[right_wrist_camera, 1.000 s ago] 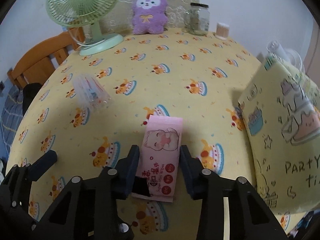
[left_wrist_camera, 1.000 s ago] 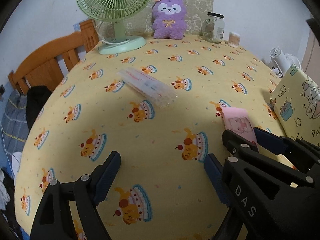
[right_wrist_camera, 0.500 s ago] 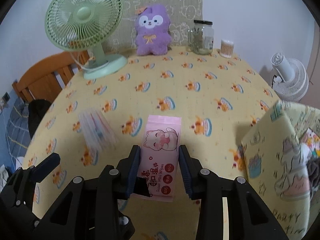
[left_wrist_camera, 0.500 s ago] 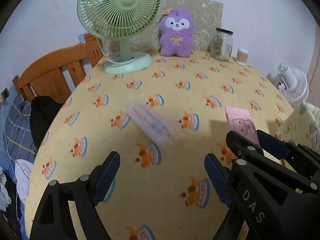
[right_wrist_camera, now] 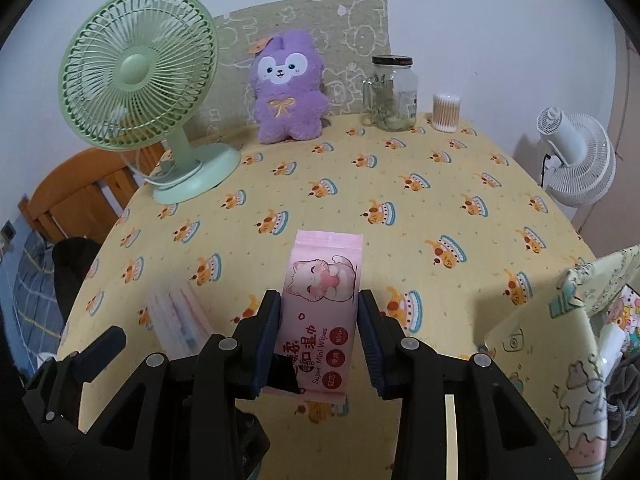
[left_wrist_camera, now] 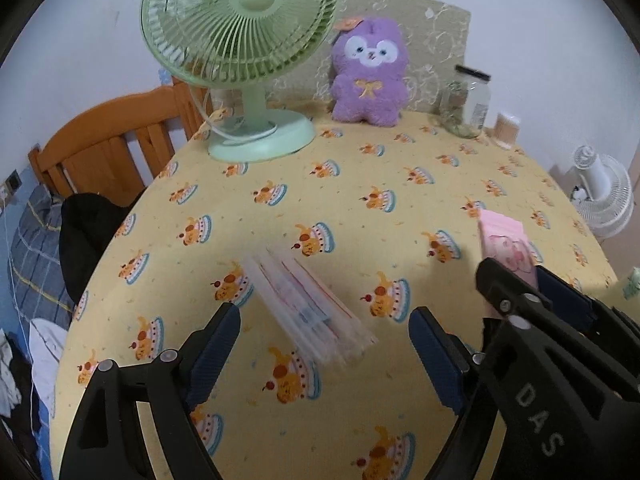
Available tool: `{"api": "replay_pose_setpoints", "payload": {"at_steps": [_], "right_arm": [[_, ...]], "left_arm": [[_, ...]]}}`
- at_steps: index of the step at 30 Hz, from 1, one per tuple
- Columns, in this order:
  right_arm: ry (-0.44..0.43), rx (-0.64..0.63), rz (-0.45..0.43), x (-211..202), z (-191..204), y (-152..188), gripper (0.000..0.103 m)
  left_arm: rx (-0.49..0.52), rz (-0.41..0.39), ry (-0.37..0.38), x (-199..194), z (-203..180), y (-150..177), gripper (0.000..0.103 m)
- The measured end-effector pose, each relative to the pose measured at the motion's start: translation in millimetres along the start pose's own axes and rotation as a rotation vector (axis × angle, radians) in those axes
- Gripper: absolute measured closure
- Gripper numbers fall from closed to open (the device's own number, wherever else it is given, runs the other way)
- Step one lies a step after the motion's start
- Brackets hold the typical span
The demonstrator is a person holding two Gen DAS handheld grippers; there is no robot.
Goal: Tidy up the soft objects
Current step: 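Grasp the pink tissue pack with the right gripper while the left gripper grasps the clear straw bag, then lift the pink tissue pack and clear straw bag off the table with both grippers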
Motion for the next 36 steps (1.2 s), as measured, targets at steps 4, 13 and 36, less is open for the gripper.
{"api": "replay_pose_setpoints", "payload": {"at_steps": [4,13,36], "right_arm": [[0.015,0.008,0.022,15,0,2,0.061],[0.023,-0.015,0.056,36,7,7,0.061],[-0.007,-0.034,0.051,4,2,25,0.061]], "left_arm": [[-0.018,0.027,-0.014,17,3,2,0.015],[-0.063,0.051,-0.024,37,14,7,0.049],[-0.045,0.003,-0.006,0,7,26,0.09]]}}
Point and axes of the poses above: each gripper's, at about its wrist camera, not at the fingertips, and x roughly the way its jaws point, z to its left, y to its underside, the point moved 4 cm from there along x, roughly the way its jaws point, and after that the axes turned 5 degrees about y, right-handed, at the moved point
